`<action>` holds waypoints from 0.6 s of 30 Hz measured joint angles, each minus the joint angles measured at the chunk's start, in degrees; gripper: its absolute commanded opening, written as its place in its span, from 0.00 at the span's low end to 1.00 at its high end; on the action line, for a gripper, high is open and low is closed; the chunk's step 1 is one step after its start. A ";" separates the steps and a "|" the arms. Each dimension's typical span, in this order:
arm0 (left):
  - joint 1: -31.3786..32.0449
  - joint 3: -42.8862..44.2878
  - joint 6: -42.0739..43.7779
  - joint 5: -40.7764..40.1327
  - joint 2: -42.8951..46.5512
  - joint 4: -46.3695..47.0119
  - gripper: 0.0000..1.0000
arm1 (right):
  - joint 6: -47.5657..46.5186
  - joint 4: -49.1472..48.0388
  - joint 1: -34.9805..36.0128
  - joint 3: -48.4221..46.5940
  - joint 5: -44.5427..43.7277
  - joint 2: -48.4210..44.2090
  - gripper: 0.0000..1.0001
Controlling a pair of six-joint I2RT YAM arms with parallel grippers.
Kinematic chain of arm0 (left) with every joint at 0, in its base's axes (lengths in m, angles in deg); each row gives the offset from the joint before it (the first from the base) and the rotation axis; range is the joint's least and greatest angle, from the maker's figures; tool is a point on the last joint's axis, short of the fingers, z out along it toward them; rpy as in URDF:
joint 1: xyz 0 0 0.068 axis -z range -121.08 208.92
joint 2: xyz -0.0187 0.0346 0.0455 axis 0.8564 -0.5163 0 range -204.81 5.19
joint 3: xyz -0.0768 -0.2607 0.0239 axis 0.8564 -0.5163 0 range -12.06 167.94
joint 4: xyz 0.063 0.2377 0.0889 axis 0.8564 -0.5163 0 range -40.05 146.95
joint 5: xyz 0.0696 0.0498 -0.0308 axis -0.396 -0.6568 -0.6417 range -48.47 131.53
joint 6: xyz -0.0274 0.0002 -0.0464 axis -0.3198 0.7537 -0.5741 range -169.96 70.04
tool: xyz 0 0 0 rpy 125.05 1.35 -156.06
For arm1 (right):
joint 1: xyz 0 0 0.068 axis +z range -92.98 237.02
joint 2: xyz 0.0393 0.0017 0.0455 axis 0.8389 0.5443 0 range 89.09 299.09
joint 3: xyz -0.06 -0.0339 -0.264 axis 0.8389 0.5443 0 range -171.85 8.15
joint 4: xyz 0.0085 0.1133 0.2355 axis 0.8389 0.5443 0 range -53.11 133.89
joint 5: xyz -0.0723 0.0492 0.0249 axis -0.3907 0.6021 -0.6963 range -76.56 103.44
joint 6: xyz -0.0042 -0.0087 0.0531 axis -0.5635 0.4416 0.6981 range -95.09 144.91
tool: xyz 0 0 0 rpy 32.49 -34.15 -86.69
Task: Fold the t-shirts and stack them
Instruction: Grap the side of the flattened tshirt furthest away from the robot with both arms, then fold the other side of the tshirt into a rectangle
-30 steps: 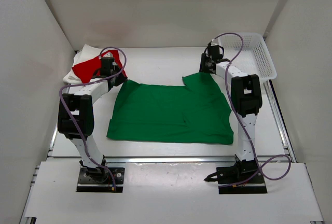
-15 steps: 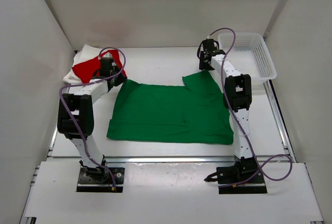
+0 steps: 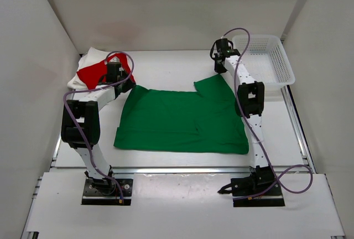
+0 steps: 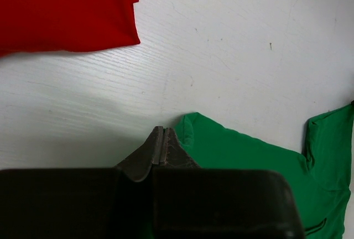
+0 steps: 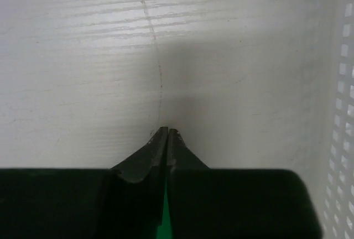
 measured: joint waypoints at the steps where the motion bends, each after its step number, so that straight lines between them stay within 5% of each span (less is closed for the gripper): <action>1: -0.02 -0.04 -0.07 0.02 0.00 0.04 0.00 | -0.11 0.94 0.07 -1.55 -0.02 0.72 0.01; 10: -3.63 -2.82 -2.45 2.51 0.87 1.64 0.00 | -2.47 9.07 1.97 3.93 0.11 -9.14 0.00; 18: -6.03 -5.25 -1.88 3.19 1.38 0.63 0.00 | -3.02 -1.84 2.67 50.40 2.69 -47.06 0.00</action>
